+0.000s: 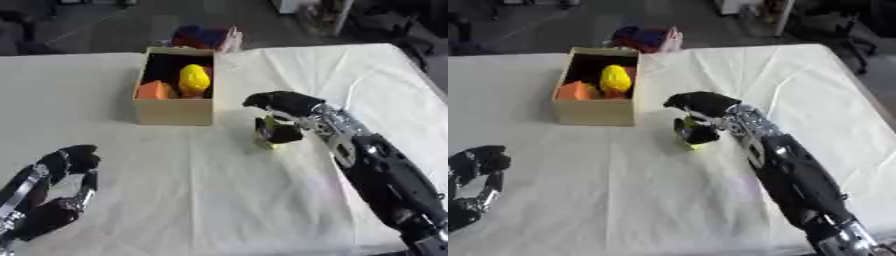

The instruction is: Pick up objects on the table and place them in the box.

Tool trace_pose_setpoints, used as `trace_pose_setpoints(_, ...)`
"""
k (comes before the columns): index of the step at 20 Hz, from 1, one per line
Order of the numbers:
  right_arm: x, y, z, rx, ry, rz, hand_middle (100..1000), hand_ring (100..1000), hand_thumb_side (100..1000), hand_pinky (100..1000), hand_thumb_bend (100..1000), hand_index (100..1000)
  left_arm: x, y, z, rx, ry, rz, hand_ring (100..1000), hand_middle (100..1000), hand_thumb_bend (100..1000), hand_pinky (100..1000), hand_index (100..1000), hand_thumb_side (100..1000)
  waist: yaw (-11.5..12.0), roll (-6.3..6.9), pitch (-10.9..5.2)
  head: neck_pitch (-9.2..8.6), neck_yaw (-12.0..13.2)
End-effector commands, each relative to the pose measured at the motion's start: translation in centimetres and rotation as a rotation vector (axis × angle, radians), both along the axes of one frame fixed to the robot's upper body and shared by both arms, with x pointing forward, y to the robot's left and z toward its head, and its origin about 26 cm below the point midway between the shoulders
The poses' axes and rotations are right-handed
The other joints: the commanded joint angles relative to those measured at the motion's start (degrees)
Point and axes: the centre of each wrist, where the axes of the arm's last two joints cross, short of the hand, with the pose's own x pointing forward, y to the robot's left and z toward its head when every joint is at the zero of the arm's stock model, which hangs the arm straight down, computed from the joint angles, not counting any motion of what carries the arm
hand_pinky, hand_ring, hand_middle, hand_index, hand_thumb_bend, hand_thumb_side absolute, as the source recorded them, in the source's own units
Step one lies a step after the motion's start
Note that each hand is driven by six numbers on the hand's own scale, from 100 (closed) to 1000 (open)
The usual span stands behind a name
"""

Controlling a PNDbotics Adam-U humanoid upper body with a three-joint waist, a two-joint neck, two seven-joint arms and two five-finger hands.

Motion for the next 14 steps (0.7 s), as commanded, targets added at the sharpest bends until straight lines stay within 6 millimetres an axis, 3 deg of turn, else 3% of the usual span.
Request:
trace_pose_setpoints(1, 0.0, -1.5, 1.4, -0.006, 0.018, -0.018, 952, 933, 845, 931, 100, 998, 0.0, 0.2, 0.6, 0.005, -0.019, 0.0, 766, 696, 100, 822, 858, 283, -0.1, 0.17, -1.35, -0.19, -0.1)
trace_pose_setpoints(5, -0.2, -1.8, 1.2, -0.016, 0.109, -0.015, 954, 937, 849, 925, 100, 997, 0.0, 0.3, 0.6, 0.006, -0.019, 0.001, 766, 696, 100, 822, 858, 283, -0.2, 0.27, -1.31, -0.19, -0.4)
trace_pose_setpoints(7, -0.3, -1.8, 1.9, -0.061, 0.182, -0.004, 957, 941, 778, 913, 100, 995, 0.0, 0.3, 0.6, 0.006, -0.019, 0.001, 766, 697, 100, 822, 858, 283, -0.3, 0.27, -1.3, -0.19, -0.5)
trace_pose_setpoints(10, -0.5, -1.8, 2.8, -0.099, 0.248, -0.004, 939, 904, 580, 859, 100, 981, 0.0, 0.3, 0.6, 0.006, -0.018, 0.001, 766, 697, 100, 822, 858, 285, -0.3, 0.27, -1.28, -0.19, -0.5)
trace_pose_setpoints(13, -0.5, -1.9, 3.1, -0.105, 0.273, -0.014, 933, 890, 498, 846, 100, 977, 0.0, 0.3, 0.5, 0.006, -0.017, 0.003, 766, 697, 100, 821, 858, 286, -0.3, 0.29, -1.25, -0.19, -0.6)
trace_pose_setpoints(14, -0.6, -2.0, 3.1, -0.102, 0.275, -0.017, 928, 874, 431, 827, 100, 974, 0.0, 0.3, 0.5, 0.006, -0.017, 0.003, 766, 697, 100, 821, 858, 287, -0.3, 0.3, -1.25, -0.19, -0.6)
